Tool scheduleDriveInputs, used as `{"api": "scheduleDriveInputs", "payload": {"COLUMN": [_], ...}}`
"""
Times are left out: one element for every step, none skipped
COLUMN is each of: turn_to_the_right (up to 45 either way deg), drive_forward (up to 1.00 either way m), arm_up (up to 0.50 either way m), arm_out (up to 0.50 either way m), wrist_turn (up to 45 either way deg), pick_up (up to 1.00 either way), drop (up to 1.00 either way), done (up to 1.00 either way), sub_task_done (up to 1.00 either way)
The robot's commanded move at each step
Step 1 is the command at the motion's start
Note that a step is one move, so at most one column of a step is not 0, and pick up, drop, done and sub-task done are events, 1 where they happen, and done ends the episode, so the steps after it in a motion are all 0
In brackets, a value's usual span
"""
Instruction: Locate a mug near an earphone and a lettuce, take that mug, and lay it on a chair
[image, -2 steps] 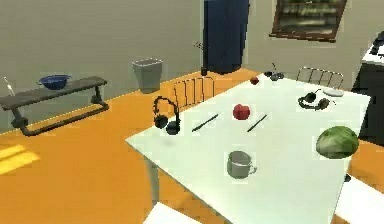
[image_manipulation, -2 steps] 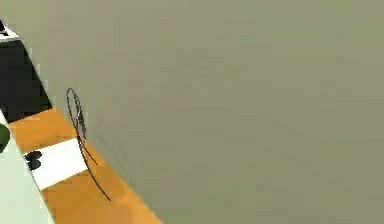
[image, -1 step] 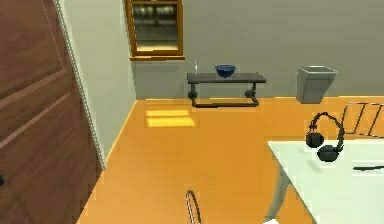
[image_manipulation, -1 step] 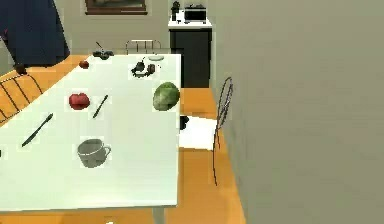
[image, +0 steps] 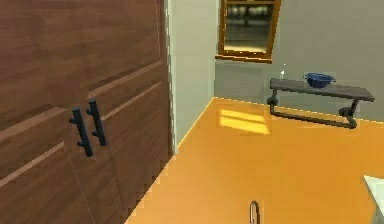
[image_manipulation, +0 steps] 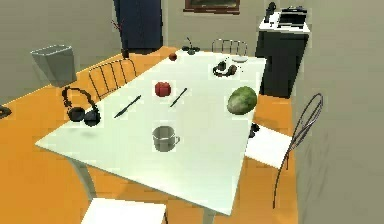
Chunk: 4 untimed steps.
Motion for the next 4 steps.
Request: {"api": "scheduleDriveInputs", "payload": {"turn_to_the_right": [0.0,0.0,0.0,0.0], "drive_forward": [0.00,0.00,0.00,0.00], "arm_up": [0.50,0.36,0.00,0.00], "arm_out": [0.00,0.00,0.38,0.00], "wrist_turn": [0.0,0.0,0.0,45.0], "pick_up": [0.00,0.00,0.00,0.00], "drop": [0.00,0.00,0.00,0.00], "done": [0.00,0.00,0.00,0.00], "sub_task_done": [0.00,0.00,0.00,0.00]}}
